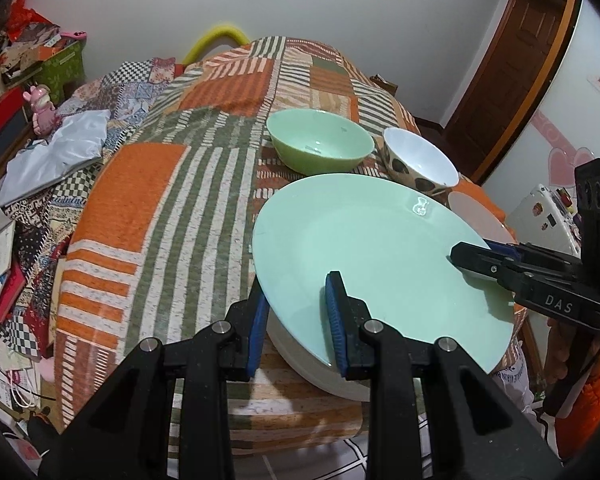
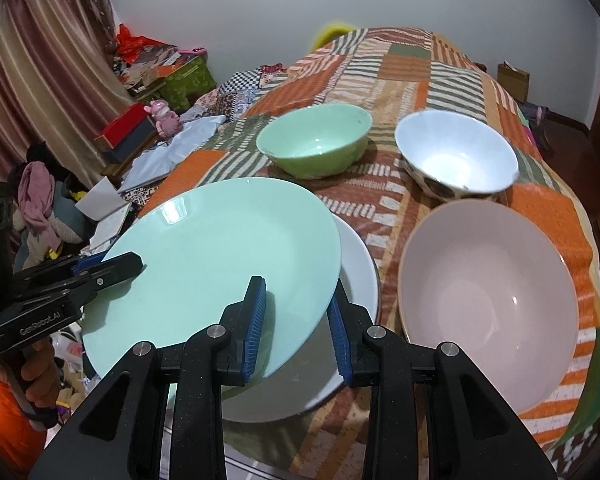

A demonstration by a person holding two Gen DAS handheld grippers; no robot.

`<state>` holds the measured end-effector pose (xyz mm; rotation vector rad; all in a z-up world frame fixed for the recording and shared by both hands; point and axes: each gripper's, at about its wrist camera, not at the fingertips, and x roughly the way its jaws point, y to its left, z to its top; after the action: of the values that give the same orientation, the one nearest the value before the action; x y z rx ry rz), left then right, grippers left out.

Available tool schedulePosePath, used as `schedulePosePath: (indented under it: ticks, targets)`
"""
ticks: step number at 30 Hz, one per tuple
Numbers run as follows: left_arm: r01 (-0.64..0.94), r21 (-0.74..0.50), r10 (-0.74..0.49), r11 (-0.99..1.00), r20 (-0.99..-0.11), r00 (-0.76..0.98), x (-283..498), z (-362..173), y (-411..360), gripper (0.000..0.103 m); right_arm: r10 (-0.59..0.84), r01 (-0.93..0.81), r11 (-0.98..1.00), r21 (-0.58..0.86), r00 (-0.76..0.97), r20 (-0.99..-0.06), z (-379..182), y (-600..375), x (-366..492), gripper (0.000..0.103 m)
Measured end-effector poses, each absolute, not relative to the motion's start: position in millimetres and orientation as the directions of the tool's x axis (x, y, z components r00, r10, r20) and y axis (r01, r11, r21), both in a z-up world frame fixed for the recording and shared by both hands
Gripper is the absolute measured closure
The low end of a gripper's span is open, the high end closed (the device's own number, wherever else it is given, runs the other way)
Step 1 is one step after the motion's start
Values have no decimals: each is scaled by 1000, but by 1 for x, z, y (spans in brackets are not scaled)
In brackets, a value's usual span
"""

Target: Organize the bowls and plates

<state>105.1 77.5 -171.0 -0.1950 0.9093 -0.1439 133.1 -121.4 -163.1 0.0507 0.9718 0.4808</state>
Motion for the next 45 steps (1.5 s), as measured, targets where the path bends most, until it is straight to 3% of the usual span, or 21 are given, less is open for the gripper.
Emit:
schedulePosePath:
  ticks: [22,45]
  targets:
    - [11,-236,-205,972,-817,539,117,-213,81,76,403,-333,902,276,413,-817,-193,-116,128,75]
    - [3,-194,-168,981,-840,517,131,-222,79,75,386,-297,915,273,446,-807,-192,-123,125,79]
